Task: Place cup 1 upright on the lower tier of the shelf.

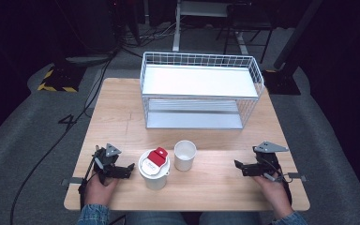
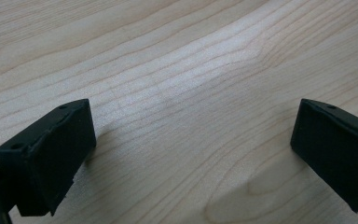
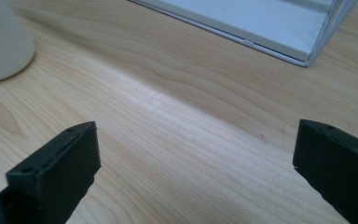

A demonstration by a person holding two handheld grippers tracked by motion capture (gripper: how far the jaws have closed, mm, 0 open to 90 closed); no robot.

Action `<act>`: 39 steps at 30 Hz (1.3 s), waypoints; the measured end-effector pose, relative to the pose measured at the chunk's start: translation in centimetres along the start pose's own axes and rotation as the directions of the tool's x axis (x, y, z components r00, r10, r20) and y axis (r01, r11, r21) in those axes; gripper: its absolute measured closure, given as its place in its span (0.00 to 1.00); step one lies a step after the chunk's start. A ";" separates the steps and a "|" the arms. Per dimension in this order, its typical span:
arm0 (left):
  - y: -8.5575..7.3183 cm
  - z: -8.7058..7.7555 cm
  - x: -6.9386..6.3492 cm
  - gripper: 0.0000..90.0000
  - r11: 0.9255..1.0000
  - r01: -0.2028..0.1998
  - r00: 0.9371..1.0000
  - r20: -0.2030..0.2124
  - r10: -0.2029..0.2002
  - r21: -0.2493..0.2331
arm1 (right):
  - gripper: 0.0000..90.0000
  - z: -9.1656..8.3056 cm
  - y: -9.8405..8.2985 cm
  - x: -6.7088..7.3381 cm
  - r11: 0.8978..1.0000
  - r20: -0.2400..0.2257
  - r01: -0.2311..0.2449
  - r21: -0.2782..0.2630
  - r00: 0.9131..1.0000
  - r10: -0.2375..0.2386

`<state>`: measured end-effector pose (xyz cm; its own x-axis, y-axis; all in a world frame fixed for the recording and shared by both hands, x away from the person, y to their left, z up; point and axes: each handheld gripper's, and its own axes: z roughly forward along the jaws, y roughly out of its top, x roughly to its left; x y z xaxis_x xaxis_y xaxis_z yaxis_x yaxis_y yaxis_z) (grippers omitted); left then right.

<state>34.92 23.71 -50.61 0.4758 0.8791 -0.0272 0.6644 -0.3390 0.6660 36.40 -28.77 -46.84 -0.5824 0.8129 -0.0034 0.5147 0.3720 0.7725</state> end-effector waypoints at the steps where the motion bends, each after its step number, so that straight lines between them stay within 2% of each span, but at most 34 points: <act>1: 0.0 0.0 0.0 0.00 1.000 0.001 1.000 0.001 -0.001 0.000 | 0.01 0.0 0.1 0.1 1.000 -0.005 0.002 -0.004 1.000 -0.002; 8: 0.0 0.0 0.0 0.00 1.000 0.002 1.000 -0.001 -0.002 -0.001 | 0.01 0.0 1.1 1.2 0.999 -0.046 0.020 -0.026 0.999 -0.021; 16: -0.1 -0.1 0.0 0.00 1.000 0.004 1.000 -0.005 -0.004 -0.002 | 0.01 0.9 2.4 3.1 0.997 -0.112 0.058 -0.041 0.992 -0.063; 17: -0.2 -0.1 0.0 0.00 1.000 0.008 1.000 -0.003 -0.008 -0.002 | 0.01 1.1 2.8 3.7 0.996 -0.134 0.070 -0.047 0.988 -0.076; 20: -0.2 -0.2 -0.1 0.00 1.000 0.011 1.000 -0.005 -0.011 -0.003 | 0.01 1.5 3.3 4.3 0.995 -0.166 0.081 -0.055 0.982 -0.089; 25: -0.5 -0.4 -0.1 0.00 1.000 0.013 1.000 -0.007 -0.013 -0.001 | 0.01 2.3 4.3 6.0 0.990 -0.219 0.121 -0.077 0.966 -0.135; 26: -0.5 -0.4 -0.1 0.00 1.000 0.013 1.000 -0.007 -0.013 -0.001 | 0.01 2.3 4.3 6.0 0.990 -0.219 0.121 -0.077 0.966 -0.135; 27: -0.5 -0.4 -0.1 0.00 1.000 0.015 1.000 -0.007 -0.015 -0.002 | 0.01 2.7 4.7 6.6 0.989 -0.240 0.124 -0.084 0.961 -0.141; 28: -0.5 -0.4 -0.1 0.00 1.000 0.015 1.000 -0.007 -0.015 -0.002 | 0.01 2.7 4.7 6.6 0.989 -0.240 0.124 -0.084 0.961 -0.141; 31: -0.5 -0.4 -0.1 0.00 1.000 0.015 1.000 -0.007 -0.015 -0.002 | 0.01 3.4 5.3 7.5 0.988 -0.279 0.124 -0.097 0.949 -0.147; 37: -0.4 -0.3 0.1 0.00 1.000 0.003 1.000 -0.004 -0.003 -0.003 | 0.01 4.6 5.8 9.1 0.984 -0.318 0.153 -0.096 0.932 -0.176; 39: -0.4 -0.3 0.2 0.01 1.000 0.011 1.000 0.000 -0.011 -0.001 | 0.01 5.1 5.9 9.8 0.981 -0.328 0.170 -0.097 0.925 -0.193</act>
<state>34.58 24.07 -50.63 0.4681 0.8830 -0.0345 0.6690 -0.3287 0.6666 36.94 -16.30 -45.53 -0.8440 0.5334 0.0559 0.3447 0.4597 0.8185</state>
